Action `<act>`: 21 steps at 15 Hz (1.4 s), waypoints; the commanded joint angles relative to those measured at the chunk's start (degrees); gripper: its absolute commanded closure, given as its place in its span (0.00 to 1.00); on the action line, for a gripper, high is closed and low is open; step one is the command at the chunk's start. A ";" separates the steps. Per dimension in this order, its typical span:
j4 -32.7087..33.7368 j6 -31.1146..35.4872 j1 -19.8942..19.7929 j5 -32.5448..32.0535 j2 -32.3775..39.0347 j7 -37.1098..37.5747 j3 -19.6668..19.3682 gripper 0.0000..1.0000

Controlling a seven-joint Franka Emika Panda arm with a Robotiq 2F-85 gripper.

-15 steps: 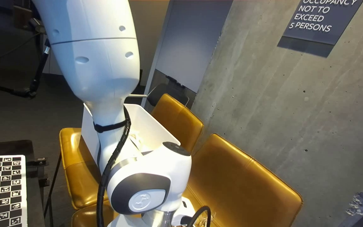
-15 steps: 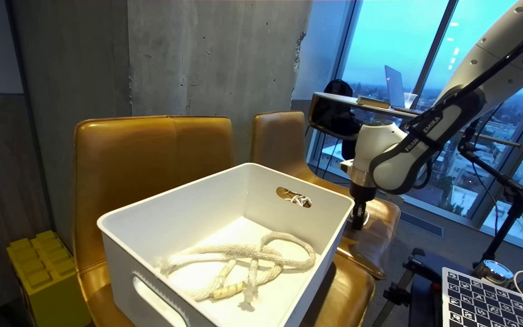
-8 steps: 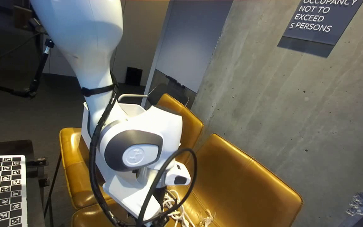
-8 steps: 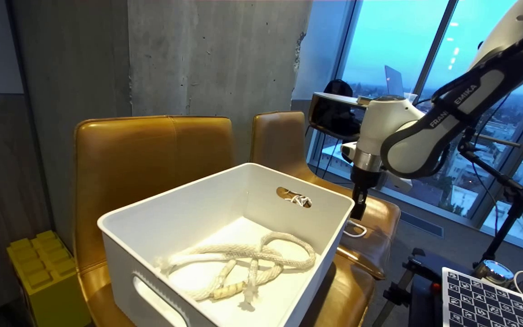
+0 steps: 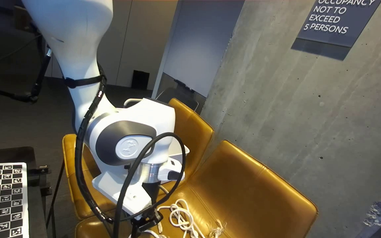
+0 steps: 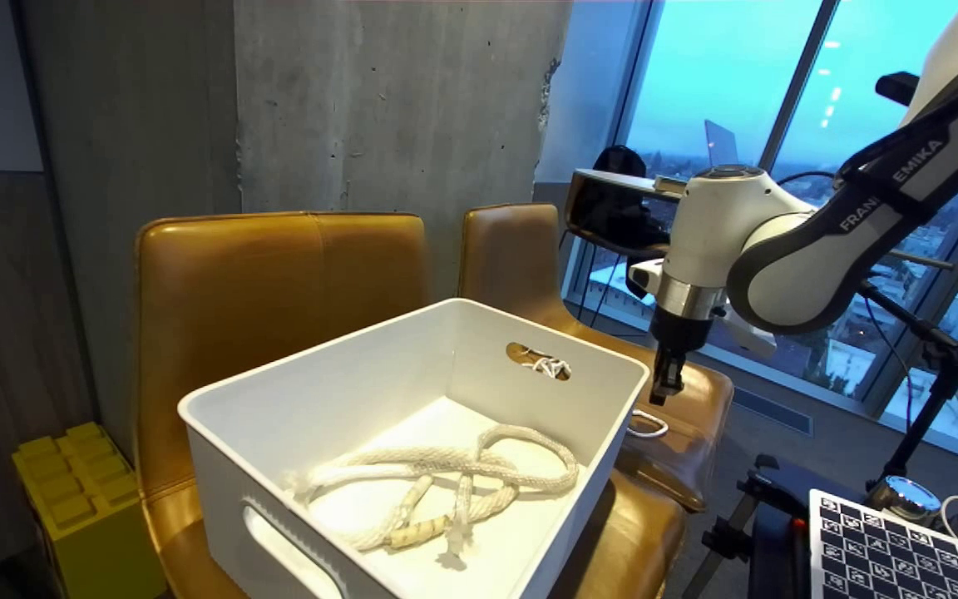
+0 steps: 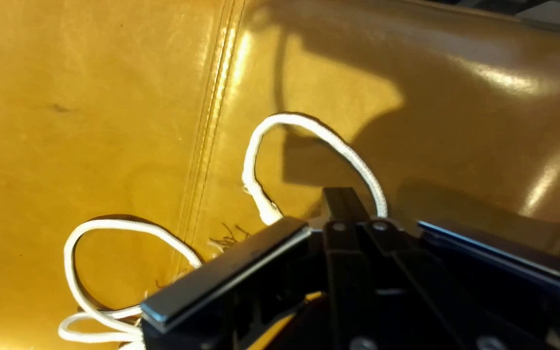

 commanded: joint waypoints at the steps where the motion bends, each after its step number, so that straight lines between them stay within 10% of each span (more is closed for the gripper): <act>1: -1.92 0.37 0.93 -2.24 -1.37 2.14 -1.05 0.74; 12: 1.71 1.37 0.97 -0.76 4.93 0.47 1.99 0.02; 16: 6.34 0.14 0.68 0.44 9.73 0.08 3.54 0.00; 21: 9.65 -0.67 0.61 0.01 14.05 0.12 2.83 0.29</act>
